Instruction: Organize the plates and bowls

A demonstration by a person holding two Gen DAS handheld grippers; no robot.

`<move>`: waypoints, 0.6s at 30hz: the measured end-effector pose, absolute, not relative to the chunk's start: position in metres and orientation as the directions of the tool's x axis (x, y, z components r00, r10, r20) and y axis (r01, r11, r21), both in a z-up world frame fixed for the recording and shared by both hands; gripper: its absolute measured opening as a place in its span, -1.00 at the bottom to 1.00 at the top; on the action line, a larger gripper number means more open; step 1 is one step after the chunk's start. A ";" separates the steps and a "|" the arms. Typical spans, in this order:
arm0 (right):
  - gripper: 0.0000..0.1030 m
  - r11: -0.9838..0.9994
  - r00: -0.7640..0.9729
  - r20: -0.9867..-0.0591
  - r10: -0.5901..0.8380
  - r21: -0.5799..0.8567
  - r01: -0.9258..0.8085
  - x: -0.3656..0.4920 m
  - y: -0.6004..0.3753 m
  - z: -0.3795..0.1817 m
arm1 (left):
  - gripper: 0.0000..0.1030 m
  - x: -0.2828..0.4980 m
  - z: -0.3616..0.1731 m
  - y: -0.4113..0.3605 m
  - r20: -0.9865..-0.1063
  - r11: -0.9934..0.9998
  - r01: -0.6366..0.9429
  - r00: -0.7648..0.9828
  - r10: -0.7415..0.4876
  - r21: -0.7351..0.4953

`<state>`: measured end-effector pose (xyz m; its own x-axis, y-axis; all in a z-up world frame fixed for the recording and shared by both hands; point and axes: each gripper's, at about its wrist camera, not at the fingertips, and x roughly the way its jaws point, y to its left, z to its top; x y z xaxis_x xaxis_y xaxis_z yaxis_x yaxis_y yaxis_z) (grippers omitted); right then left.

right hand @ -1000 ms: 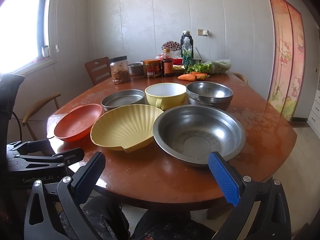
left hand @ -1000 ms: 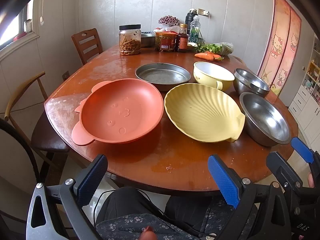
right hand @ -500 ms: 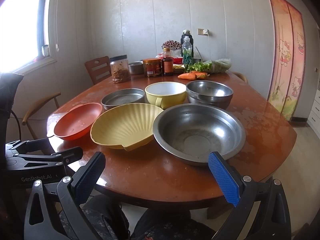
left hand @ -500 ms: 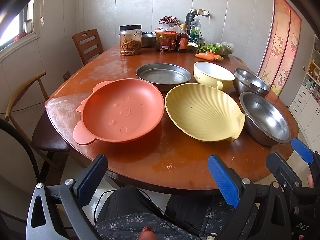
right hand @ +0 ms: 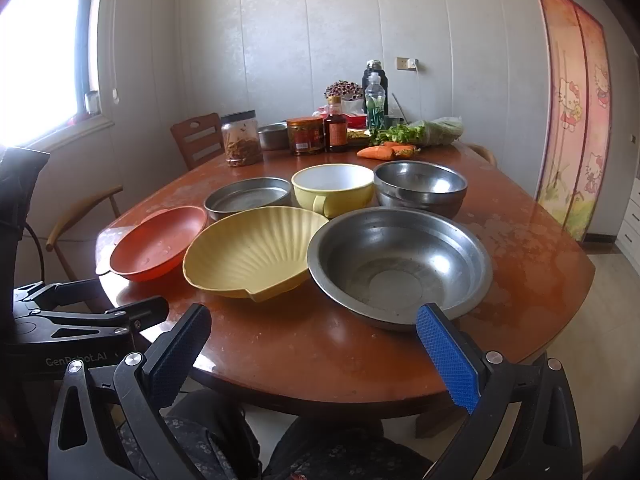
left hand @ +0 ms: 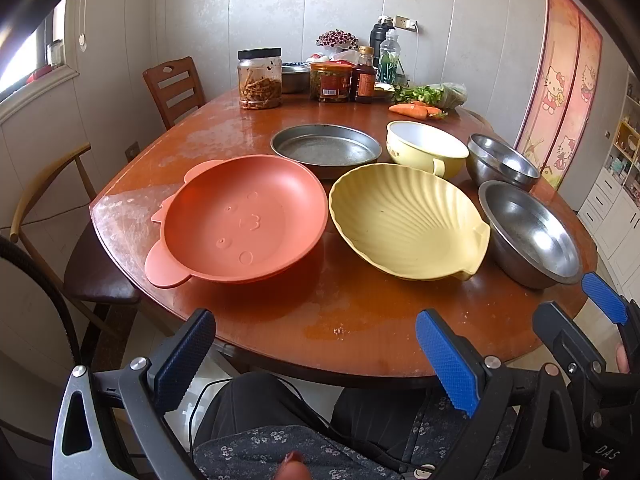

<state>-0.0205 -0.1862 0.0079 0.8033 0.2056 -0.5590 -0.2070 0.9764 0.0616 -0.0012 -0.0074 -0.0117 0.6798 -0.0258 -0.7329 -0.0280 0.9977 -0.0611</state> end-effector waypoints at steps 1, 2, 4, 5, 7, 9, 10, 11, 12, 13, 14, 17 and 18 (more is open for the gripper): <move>1.00 0.977 0.803 -0.561 0.204 0.061 -0.205 -0.020 -0.186 0.008 | 0.97 -0.001 -0.012 -0.007 -0.733 0.998 -0.027 0.680 -0.027 -0.063; 1.00 0.977 0.804 -0.560 0.201 0.059 -0.204 -0.020 -0.187 0.008 | 0.96 -0.001 -0.012 -0.007 -0.733 0.998 -0.027 0.680 -0.028 -0.063; 1.00 0.977 0.804 -0.560 0.201 0.057 -0.204 -0.020 -0.186 0.008 | 0.97 -0.001 -0.012 -0.008 -0.733 0.998 -0.028 0.680 -0.026 -0.062; 1.00 0.978 0.804 -0.561 0.199 0.057 -0.203 -0.020 -0.186 0.008 | 0.97 -0.001 -0.012 -0.007 -0.733 0.998 -0.028 0.680 -0.026 -0.062; 1.00 0.977 0.802 -0.562 0.202 0.059 -0.205 -0.020 -0.185 0.008 | 0.97 -0.001 -0.012 -0.007 -0.733 0.998 -0.030 0.680 -0.027 -0.064; 1.00 0.977 0.801 -0.564 0.202 0.057 -0.207 -0.020 -0.185 0.008 | 0.97 -0.001 -0.012 -0.007 -0.733 0.998 -0.032 0.680 -0.024 -0.063; 1.00 0.977 0.800 -0.564 0.204 0.058 -0.207 -0.020 -0.185 0.008 | 0.97 -0.001 -0.012 -0.006 -0.732 0.997 -0.031 0.681 -0.025 -0.063; 1.00 0.977 0.802 -0.562 0.202 0.056 -0.207 -0.020 -0.185 0.008 | 0.97 -0.001 -0.012 -0.006 -0.732 0.997 -0.031 0.681 -0.025 -0.064; 1.00 0.977 0.803 -0.561 0.202 0.054 -0.208 -0.020 -0.184 0.008 | 0.97 -0.002 -0.012 -0.006 -0.731 0.997 -0.032 0.682 -0.025 -0.064; 1.00 0.977 0.803 -0.561 0.201 0.053 -0.208 -0.020 -0.184 0.008 | 0.97 -0.002 -0.011 -0.006 -0.731 0.998 -0.031 0.682 -0.025 -0.063; 1.00 0.977 0.804 -0.559 0.202 0.054 -0.208 -0.020 -0.184 0.008 | 0.97 -0.002 -0.011 -0.006 -0.731 0.997 -0.031 0.682 -0.026 -0.064; 1.00 0.977 0.806 -0.555 0.203 0.055 -0.208 -0.020 -0.184 0.008 | 0.97 -0.002 -0.011 -0.006 -0.731 0.997 -0.032 0.682 -0.025 -0.064; 1.00 0.976 0.806 -0.555 0.204 0.056 -0.209 -0.020 -0.184 0.009 | 0.97 -0.002 -0.011 -0.005 -0.730 0.997 -0.035 0.683 -0.025 -0.067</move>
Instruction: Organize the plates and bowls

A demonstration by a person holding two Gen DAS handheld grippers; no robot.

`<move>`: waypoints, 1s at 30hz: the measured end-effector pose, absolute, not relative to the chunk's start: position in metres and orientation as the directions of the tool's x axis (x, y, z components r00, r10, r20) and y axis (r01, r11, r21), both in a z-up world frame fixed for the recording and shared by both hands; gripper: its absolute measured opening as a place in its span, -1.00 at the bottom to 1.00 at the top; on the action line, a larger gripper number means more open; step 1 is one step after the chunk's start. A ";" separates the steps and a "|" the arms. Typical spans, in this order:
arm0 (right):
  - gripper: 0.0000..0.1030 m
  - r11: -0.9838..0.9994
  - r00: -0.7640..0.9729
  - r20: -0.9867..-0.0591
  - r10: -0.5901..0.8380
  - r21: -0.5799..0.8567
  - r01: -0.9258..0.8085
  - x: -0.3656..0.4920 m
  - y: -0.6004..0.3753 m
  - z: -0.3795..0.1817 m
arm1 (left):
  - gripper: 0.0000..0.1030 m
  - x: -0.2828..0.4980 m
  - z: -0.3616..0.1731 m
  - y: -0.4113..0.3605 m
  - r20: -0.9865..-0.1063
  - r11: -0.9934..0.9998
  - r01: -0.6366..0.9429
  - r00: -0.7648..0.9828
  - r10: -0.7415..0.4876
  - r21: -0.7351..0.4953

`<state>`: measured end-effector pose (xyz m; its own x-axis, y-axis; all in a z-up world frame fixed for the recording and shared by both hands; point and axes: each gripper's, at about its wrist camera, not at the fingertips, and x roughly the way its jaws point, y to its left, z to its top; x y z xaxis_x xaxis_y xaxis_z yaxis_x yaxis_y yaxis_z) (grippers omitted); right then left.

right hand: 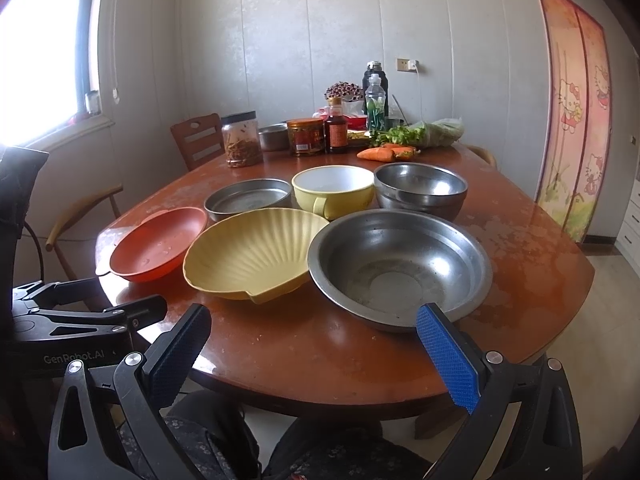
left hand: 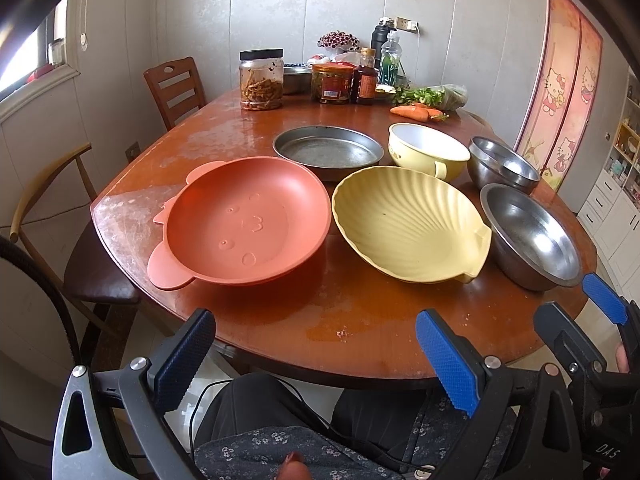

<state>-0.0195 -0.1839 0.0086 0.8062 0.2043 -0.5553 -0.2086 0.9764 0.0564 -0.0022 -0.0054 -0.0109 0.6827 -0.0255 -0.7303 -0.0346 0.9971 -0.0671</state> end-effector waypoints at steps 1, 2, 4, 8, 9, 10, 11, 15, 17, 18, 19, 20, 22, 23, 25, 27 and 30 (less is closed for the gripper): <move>1.00 0.976 0.806 -0.555 0.207 0.060 -0.209 -0.019 -0.184 0.009 | 0.97 -0.002 -0.010 -0.005 -0.730 0.997 -0.037 0.683 -0.024 -0.068; 1.00 0.975 0.805 -0.555 0.212 0.064 -0.212 -0.019 -0.184 0.009 | 0.97 -0.002 -0.010 -0.003 -0.729 0.997 -0.038 0.684 -0.025 -0.070; 1.00 0.973 0.803 -0.553 0.222 0.072 -0.220 -0.018 -0.183 0.011 | 0.97 -0.002 -0.009 0.001 -0.727 0.996 -0.044 0.686 -0.028 -0.080; 1.00 0.970 0.808 -0.542 0.230 0.065 -0.233 -0.014 -0.177 0.015 | 0.97 -0.001 -0.007 0.015 -0.717 0.992 -0.069 0.697 -0.025 -0.101; 1.00 0.969 0.806 -0.543 0.235 0.063 -0.240 -0.013 -0.175 0.016 | 0.97 0.000 -0.007 0.019 -0.715 0.991 -0.074 0.699 -0.025 -0.107; 1.00 0.967 0.805 -0.544 0.238 0.061 -0.246 -0.012 -0.173 0.016 | 0.97 0.000 -0.006 0.023 -0.713 0.990 -0.081 0.700 -0.027 -0.116; 1.00 0.965 0.803 -0.543 0.245 0.062 -0.253 -0.010 -0.171 0.017 | 0.97 0.000 -0.007 0.027 -0.711 0.989 -0.085 0.702 -0.028 -0.123; 1.00 0.953 0.792 -0.543 0.279 0.058 -0.296 -0.005 -0.158 0.019 | 0.97 0.001 -0.008 0.044 -0.713 0.984 -0.113 0.701 -0.021 -0.140; 1.00 0.947 0.785 -0.543 0.297 0.061 -0.316 -0.001 -0.151 0.022 | 0.97 0.002 -0.010 0.054 -0.716 0.980 -0.134 0.698 -0.013 -0.148; 1.00 0.943 0.781 -0.545 0.306 0.064 -0.325 0.001 -0.149 0.023 | 0.97 0.002 -0.011 0.060 -0.719 0.977 -0.144 0.695 -0.012 -0.155; 1.00 0.940 0.777 -0.545 0.316 0.066 -0.336 0.003 -0.145 0.024 | 0.97 0.001 -0.011 0.066 -0.720 0.974 -0.154 0.694 -0.011 -0.164; 1.00 0.935 0.773 -0.544 0.327 0.065 -0.349 0.006 -0.141 0.026 | 0.97 0.001 -0.011 0.074 -0.720 0.970 -0.168 0.693 -0.008 -0.173; 1.00 0.926 0.765 -0.544 0.343 0.058 -0.373 0.012 -0.132 0.029 | 0.97 0.001 -0.011 0.086 -0.719 0.964 -0.190 0.695 -0.003 -0.188; 1.00 0.919 0.758 -0.547 0.354 0.056 -0.390 0.016 -0.125 0.031 | 0.97 0.001 -0.011 0.093 -0.718 0.959 -0.205 0.696 0.000 -0.198; 1.00 0.907 0.740 -0.556 0.380 0.065 -0.417 0.023 -0.116 0.034 | 0.97 0.001 -0.012 0.104 -0.717 0.951 -0.224 0.697 0.004 -0.213; 1.00 0.887 0.709 -0.566 0.420 0.090 -0.453 0.032 -0.106 0.035 | 0.96 0.002 -0.013 0.115 -0.719 0.942 -0.240 0.695 -0.003 -0.236; 1.00 0.877 0.688 -0.580 0.437 0.104 -0.469 0.045 -0.094 0.036 | 0.95 0.004 -0.015 0.128 -0.713 0.931 -0.244 0.700 -0.024 -0.271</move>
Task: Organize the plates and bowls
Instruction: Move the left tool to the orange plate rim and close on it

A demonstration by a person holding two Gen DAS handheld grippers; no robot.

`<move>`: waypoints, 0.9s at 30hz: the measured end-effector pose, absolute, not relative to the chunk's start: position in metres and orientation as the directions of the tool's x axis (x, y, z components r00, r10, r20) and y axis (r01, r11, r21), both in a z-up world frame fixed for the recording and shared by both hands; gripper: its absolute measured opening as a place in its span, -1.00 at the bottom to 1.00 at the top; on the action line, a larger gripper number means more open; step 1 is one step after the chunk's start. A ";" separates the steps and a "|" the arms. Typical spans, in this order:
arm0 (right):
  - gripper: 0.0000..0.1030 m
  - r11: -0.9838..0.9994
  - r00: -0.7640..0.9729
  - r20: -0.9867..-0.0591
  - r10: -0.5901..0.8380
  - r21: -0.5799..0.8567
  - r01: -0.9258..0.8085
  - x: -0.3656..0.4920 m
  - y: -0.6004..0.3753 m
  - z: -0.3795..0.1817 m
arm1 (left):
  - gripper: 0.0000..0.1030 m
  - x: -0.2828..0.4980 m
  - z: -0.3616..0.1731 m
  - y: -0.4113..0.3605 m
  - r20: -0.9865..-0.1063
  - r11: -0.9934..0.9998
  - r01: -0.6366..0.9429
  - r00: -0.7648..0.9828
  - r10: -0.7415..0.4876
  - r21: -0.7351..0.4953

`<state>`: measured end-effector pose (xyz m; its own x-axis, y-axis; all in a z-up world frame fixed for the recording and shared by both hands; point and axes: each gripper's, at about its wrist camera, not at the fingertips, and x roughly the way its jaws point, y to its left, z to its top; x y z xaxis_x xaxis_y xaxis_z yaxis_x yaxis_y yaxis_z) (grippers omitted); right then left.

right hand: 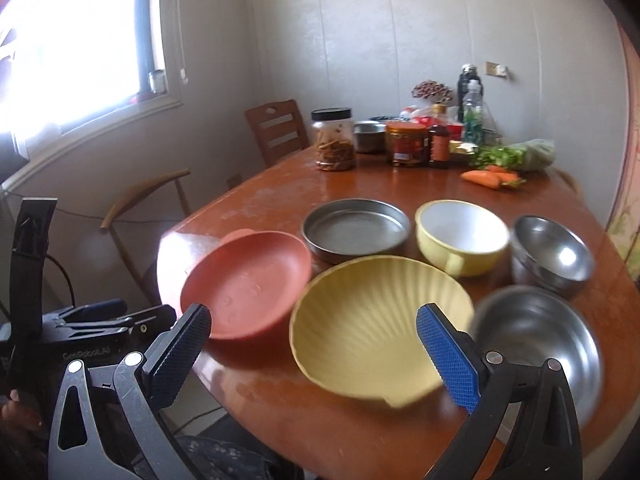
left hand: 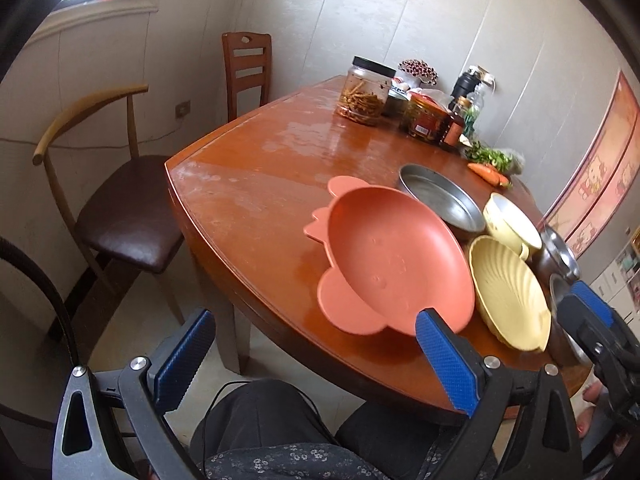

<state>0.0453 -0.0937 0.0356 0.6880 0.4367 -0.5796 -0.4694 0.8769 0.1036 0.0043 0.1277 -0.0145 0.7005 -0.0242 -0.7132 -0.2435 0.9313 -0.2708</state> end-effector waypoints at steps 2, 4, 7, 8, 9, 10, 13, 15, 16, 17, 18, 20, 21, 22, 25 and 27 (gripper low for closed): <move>1.00 0.882 0.686 -0.594 0.420 0.091 -0.462 0.055 -0.086 0.035 | 0.87 0.006 -0.014 0.132 -0.706 0.927 -0.234 0.707 -0.045 -0.294; 1.00 0.880 0.681 -0.601 0.420 0.084 -0.468 0.064 -0.079 0.034 | 0.82 0.010 -0.016 0.133 -0.703 0.922 -0.221 0.707 -0.072 -0.317; 1.00 0.882 0.662 -0.632 0.403 0.075 -0.465 0.082 -0.068 0.032 | 0.67 0.017 -0.020 0.128 -0.717 0.922 -0.203 0.689 -0.106 -0.330; 1.00 0.881 0.654 -0.641 0.402 0.076 -0.467 0.088 -0.067 0.031 | 0.59 0.019 -0.022 0.127 -0.721 0.921 -0.198 0.683 -0.115 -0.335; 1.00 0.878 0.646 -0.650 0.400 0.072 -0.472 0.094 -0.063 0.030 | 0.56 0.021 -0.023 0.125 -0.723 0.919 -0.191 0.678 -0.129 -0.344; 1.00 0.878 0.642 -0.656 0.396 0.065 -0.474 0.098 -0.061 0.029 | 0.54 0.022 -0.025 0.124 -0.722 0.916 -0.184 0.676 -0.146 -0.357; 0.99 0.862 0.612 -0.678 0.408 0.064 -0.503 0.112 -0.048 0.025 | 0.49 0.026 -0.028 0.119 -0.725 0.911 -0.171 0.667 -0.172 -0.374; 0.95 0.843 0.577 -0.687 0.441 0.096 -0.529 0.120 -0.042 0.022 | 0.46 0.028 -0.029 0.116 -0.726 0.914 -0.167 0.666 -0.172 -0.371; 0.92 0.835 0.561 -0.692 0.455 0.112 -0.538 0.124 -0.039 0.021 | 0.43 0.030 -0.029 0.115 -0.725 0.914 -0.166 0.667 -0.171 -0.369; 0.92 0.829 0.551 -0.694 0.464 0.120 -0.547 0.127 -0.035 0.019 | 0.41 0.031 -0.029 0.115 -0.726 0.913 -0.165 0.665 -0.177 -0.374; 0.91 0.828 0.550 -0.697 0.461 0.114 -0.550 0.130 -0.031 0.018 | 0.41 0.032 -0.029 0.115 -0.724 0.910 -0.165 0.666 -0.182 -0.380; 0.81 0.824 0.550 -0.698 0.458 0.100 -0.558 0.133 -0.026 0.016 | 0.28 0.034 -0.030 0.116 -0.722 0.907 -0.165 0.665 -0.188 -0.388; 0.74 0.823 0.550 -0.701 0.454 0.094 -0.560 0.135 -0.024 0.015 | 0.27 0.036 -0.030 0.115 -0.724 0.907 -0.164 0.664 -0.189 -0.387; 0.61 0.818 0.543 -0.705 0.456 0.092 -0.568 0.137 -0.021 0.014 | 0.24 0.036 -0.030 0.114 -0.725 0.909 -0.162 0.663 -0.187 -0.383; 0.28 0.812 0.515 -0.736 0.439 0.080 -0.578 0.147 -0.013 0.007 | 0.14 0.038 -0.030 0.112 -0.728 0.915 -0.154 0.660 -0.185 -0.372; 0.24 0.814 0.516 -0.745 0.424 0.064 -0.577 0.151 -0.009 0.003 | 0.13 0.039 -0.029 0.109 -0.730 0.918 -0.147 0.658 -0.187 -0.368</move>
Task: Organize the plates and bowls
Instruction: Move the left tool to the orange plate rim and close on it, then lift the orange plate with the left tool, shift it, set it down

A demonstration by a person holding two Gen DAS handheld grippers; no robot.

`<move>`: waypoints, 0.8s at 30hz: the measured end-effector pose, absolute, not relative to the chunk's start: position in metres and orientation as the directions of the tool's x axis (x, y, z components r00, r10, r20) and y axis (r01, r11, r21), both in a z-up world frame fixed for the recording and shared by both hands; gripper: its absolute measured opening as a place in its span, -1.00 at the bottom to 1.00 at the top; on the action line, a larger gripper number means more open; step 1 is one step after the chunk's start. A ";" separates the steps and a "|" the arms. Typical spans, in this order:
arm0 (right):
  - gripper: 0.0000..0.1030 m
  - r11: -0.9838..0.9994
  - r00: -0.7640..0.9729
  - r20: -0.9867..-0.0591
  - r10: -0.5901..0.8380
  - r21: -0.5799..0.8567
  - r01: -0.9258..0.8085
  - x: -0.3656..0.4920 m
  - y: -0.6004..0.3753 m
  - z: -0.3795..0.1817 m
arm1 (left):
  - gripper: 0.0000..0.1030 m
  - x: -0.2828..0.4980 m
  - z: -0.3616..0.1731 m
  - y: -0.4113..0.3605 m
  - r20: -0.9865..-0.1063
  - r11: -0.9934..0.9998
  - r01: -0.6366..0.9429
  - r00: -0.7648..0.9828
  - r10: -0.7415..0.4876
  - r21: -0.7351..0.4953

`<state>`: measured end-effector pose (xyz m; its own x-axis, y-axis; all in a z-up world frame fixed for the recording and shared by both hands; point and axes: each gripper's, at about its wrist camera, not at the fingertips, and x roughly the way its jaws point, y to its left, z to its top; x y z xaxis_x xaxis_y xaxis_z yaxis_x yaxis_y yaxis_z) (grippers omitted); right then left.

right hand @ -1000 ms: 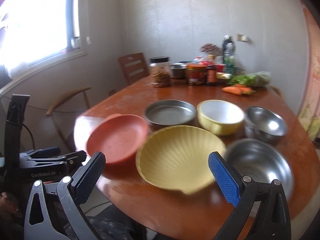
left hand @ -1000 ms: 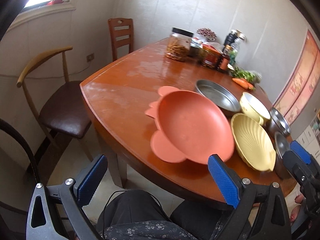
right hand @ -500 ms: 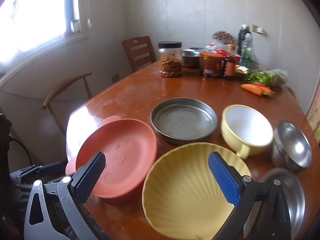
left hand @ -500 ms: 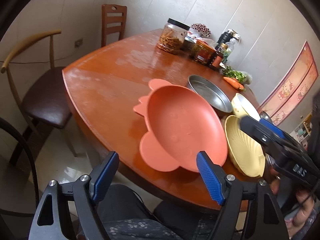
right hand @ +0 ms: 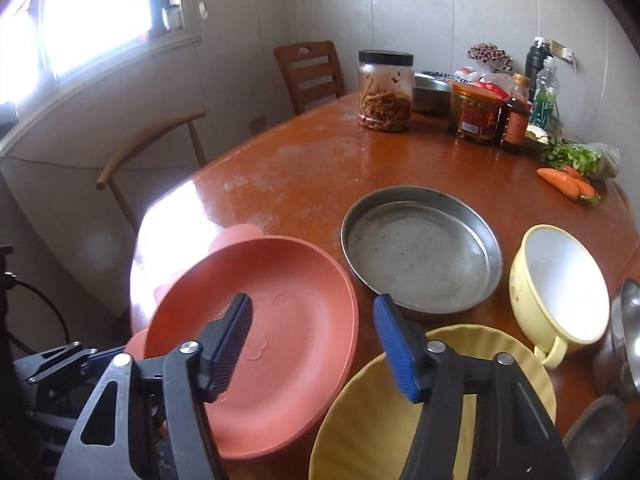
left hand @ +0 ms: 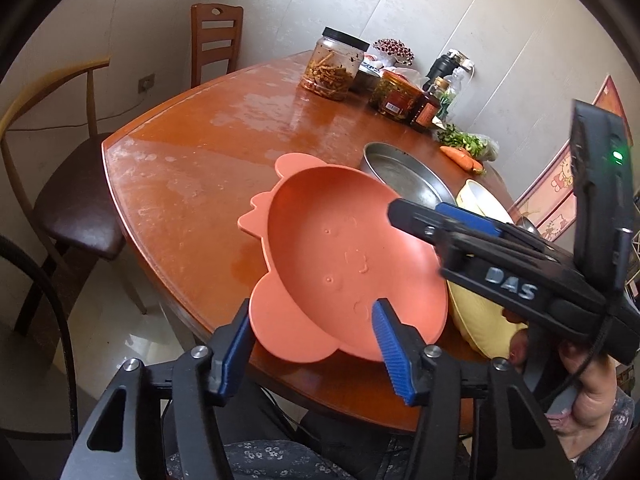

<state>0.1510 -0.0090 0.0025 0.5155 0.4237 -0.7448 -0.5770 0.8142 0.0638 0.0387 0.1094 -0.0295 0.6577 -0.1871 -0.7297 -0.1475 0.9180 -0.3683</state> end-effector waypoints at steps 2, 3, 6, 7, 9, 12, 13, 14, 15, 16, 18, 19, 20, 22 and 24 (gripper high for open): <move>0.19 0.814 0.518 -0.750 0.410 0.045 -0.579 0.151 -0.006 -0.001 | 0.08 0.041 -0.029 0.108 -0.734 0.924 -0.150 0.657 -0.174 -0.353; 0.13 0.812 0.510 -0.757 0.409 0.047 -0.582 0.153 -0.005 -0.003 | 0.08 0.042 -0.029 0.107 -0.736 0.926 -0.149 0.656 -0.169 -0.346; -0.01 0.805 0.501 -0.763 0.408 0.042 -0.592 0.155 -0.003 -0.007 | 0.01 0.044 -0.029 0.106 -0.740 0.931 -0.153 0.654 -0.157 -0.333; -0.05 0.804 0.502 -0.764 0.405 0.035 -0.594 0.155 -0.003 -0.007 | 0.00 0.045 -0.029 0.105 -0.742 0.933 -0.154 0.653 -0.151 -0.325; -0.06 0.801 0.497 -0.765 0.410 0.040 -0.598 0.154 -0.003 -0.007 | -0.01 0.046 -0.030 0.105 -0.743 0.936 -0.154 0.654 -0.144 -0.318; -0.13 0.774 0.443 -0.759 0.477 0.123 -0.621 0.153 -0.005 -0.004 | -0.09 0.050 -0.030 0.106 -0.743 0.937 -0.152 0.654 -0.143 -0.314; -0.13 0.761 0.417 -0.757 0.503 0.159 -0.629 0.154 -0.005 -0.004 | -0.10 0.051 -0.030 0.106 -0.743 0.937 -0.150 0.654 -0.145 -0.315; -0.13 0.755 0.405 -0.757 0.512 0.172 -0.632 0.153 -0.004 -0.005 | -0.14 0.052 -0.030 0.106 -0.742 0.937 -0.145 0.653 -0.151 -0.319; -0.13 0.761 0.415 -0.764 0.495 0.150 -0.631 0.151 -0.002 -0.006 | -0.16 0.052 -0.030 0.107 -0.744 0.938 -0.147 0.652 -0.148 -0.315; -0.13 0.773 0.437 -0.768 0.467 0.115 -0.624 0.150 -0.002 -0.006 | -0.17 0.052 -0.030 0.107 -0.744 0.937 -0.149 0.652 -0.147 -0.315; -0.13 0.784 0.466 -0.758 0.457 0.095 -0.614 0.150 -0.004 -0.003 | -0.17 0.051 -0.030 0.108 -0.745 0.935 -0.153 0.651 -0.149 -0.321; -0.13 0.790 0.475 -0.758 0.447 0.085 -0.607 0.152 -0.005 -0.003 | -0.17 0.050 -0.030 0.108 -0.746 0.935 -0.152 0.649 -0.149 -0.320; -0.13 0.800 0.485 -0.764 0.426 0.068 -0.596 0.155 -0.006 -0.003 | -0.17 0.049 -0.029 0.108 -0.748 0.936 -0.153 0.647 -0.148 -0.317; -0.13 0.805 0.482 -0.776 0.407 0.055 -0.591 0.160 -0.007 -0.006 | -0.17 0.047 -0.028 0.108 -0.747 0.938 -0.151 0.649 -0.145 -0.313; -0.13 0.802 0.454 -0.792 0.407 0.072 -0.593 0.166 -0.006 -0.010 | -0.17 0.046 -0.029 0.108 -0.747 0.936 -0.153 0.648 -0.148 -0.317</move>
<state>0.1658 -0.0059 -0.0100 0.4543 0.4073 -0.7923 -0.5929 0.8020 0.0723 0.0463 0.1079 -0.0285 0.6479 -0.1476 -0.7473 -0.1527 0.9359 -0.3173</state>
